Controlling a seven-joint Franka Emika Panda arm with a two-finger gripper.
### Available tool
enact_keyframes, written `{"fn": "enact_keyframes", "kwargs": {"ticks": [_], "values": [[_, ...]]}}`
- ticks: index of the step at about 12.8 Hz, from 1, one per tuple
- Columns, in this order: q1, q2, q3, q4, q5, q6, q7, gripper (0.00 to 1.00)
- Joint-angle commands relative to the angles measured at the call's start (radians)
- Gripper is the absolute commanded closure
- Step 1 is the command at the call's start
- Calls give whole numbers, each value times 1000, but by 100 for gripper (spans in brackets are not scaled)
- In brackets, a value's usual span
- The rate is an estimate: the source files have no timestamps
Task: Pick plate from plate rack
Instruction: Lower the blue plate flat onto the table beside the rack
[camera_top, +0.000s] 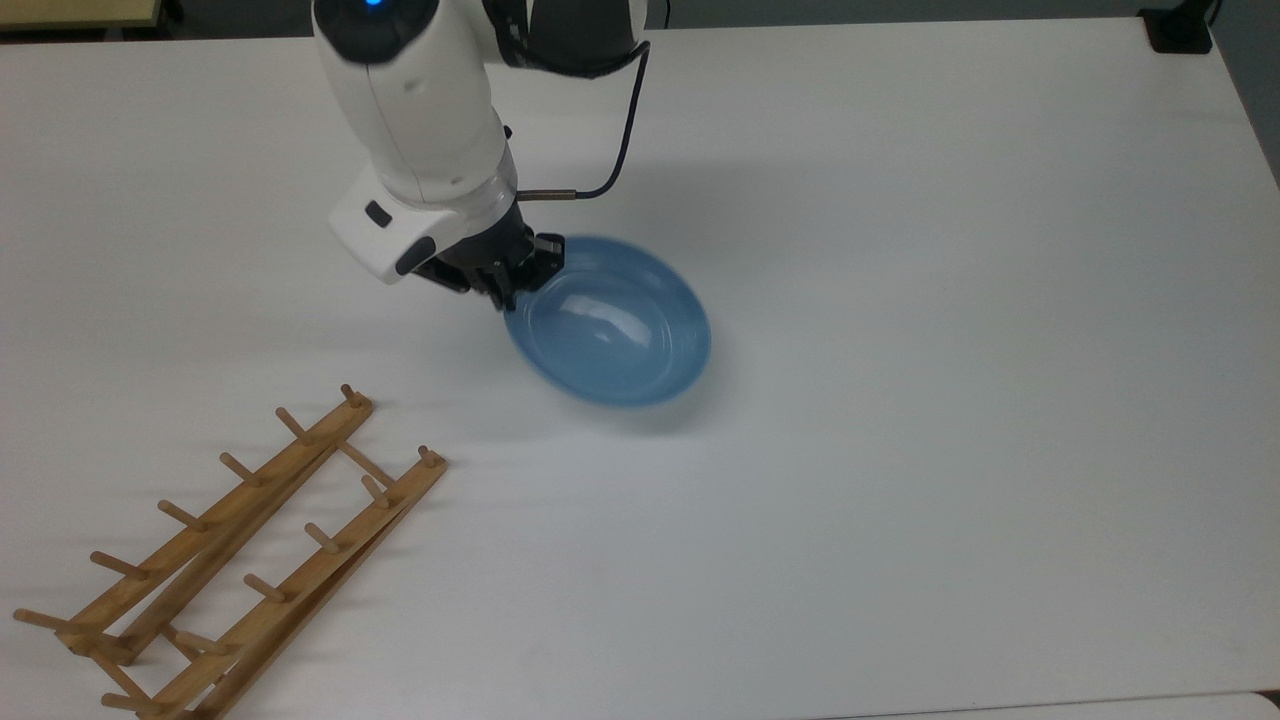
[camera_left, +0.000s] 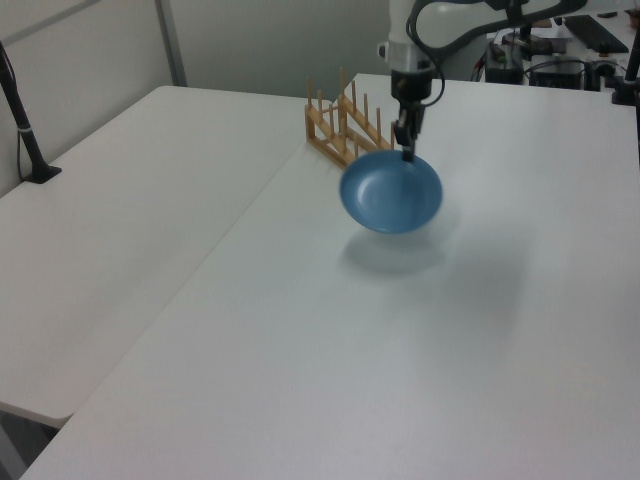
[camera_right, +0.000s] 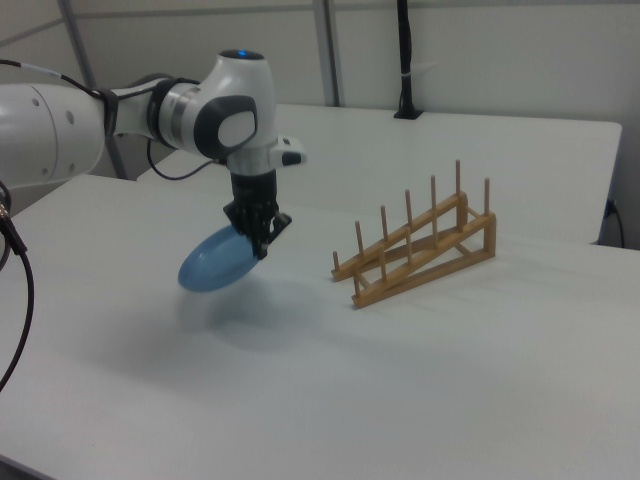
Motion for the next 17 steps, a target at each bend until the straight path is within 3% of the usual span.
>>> {"fn": "enact_keyframes", "kwargs": {"ticks": [1,5,7,10,11,13,14,17], "values": [[-31,-32,7,-94,15,-113,-80,99],[-50,43,7,-110,-8,-104,-116,93],[-60,63,7,-111,-52,-102,-162,92],[-62,71,7,-148,-97,-99,-195,75],[-64,72,7,-150,-103,-101,-195,63],[-64,60,7,-147,-103,-102,-181,6],[-62,43,7,-145,-103,-101,-172,0],[-65,-108,7,-131,-105,-110,-126,0]]}}
